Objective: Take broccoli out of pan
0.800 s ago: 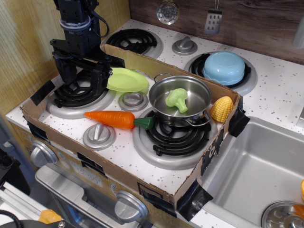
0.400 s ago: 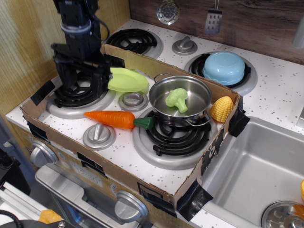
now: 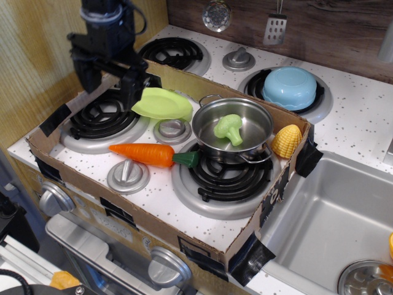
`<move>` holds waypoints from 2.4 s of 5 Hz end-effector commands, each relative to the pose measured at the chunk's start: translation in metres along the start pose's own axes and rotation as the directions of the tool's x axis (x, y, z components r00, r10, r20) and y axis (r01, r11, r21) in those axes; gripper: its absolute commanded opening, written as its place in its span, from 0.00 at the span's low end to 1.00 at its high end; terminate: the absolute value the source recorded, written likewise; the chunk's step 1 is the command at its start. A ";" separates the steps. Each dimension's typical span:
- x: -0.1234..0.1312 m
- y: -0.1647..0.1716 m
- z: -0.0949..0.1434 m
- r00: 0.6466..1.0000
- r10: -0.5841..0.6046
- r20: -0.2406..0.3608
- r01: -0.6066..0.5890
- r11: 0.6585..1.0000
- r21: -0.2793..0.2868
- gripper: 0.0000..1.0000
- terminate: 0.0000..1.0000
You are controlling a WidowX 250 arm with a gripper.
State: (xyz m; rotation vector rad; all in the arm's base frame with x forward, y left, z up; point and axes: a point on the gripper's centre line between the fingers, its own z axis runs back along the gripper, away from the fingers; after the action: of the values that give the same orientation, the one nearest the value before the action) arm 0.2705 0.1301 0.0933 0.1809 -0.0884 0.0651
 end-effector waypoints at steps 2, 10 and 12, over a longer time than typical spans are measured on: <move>0.036 -0.052 0.038 0.979 -0.132 0.158 0.141 0.989 -0.052 1.00 0.00; 0.046 -0.121 -0.018 0.982 -0.170 0.084 0.184 0.963 -0.199 1.00 0.00; 0.046 -0.126 -0.030 0.979 -0.171 0.111 0.191 0.958 -0.213 1.00 0.00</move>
State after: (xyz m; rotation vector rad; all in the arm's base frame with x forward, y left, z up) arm 0.3271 0.0117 0.0353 -0.0411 -0.1402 -0.1358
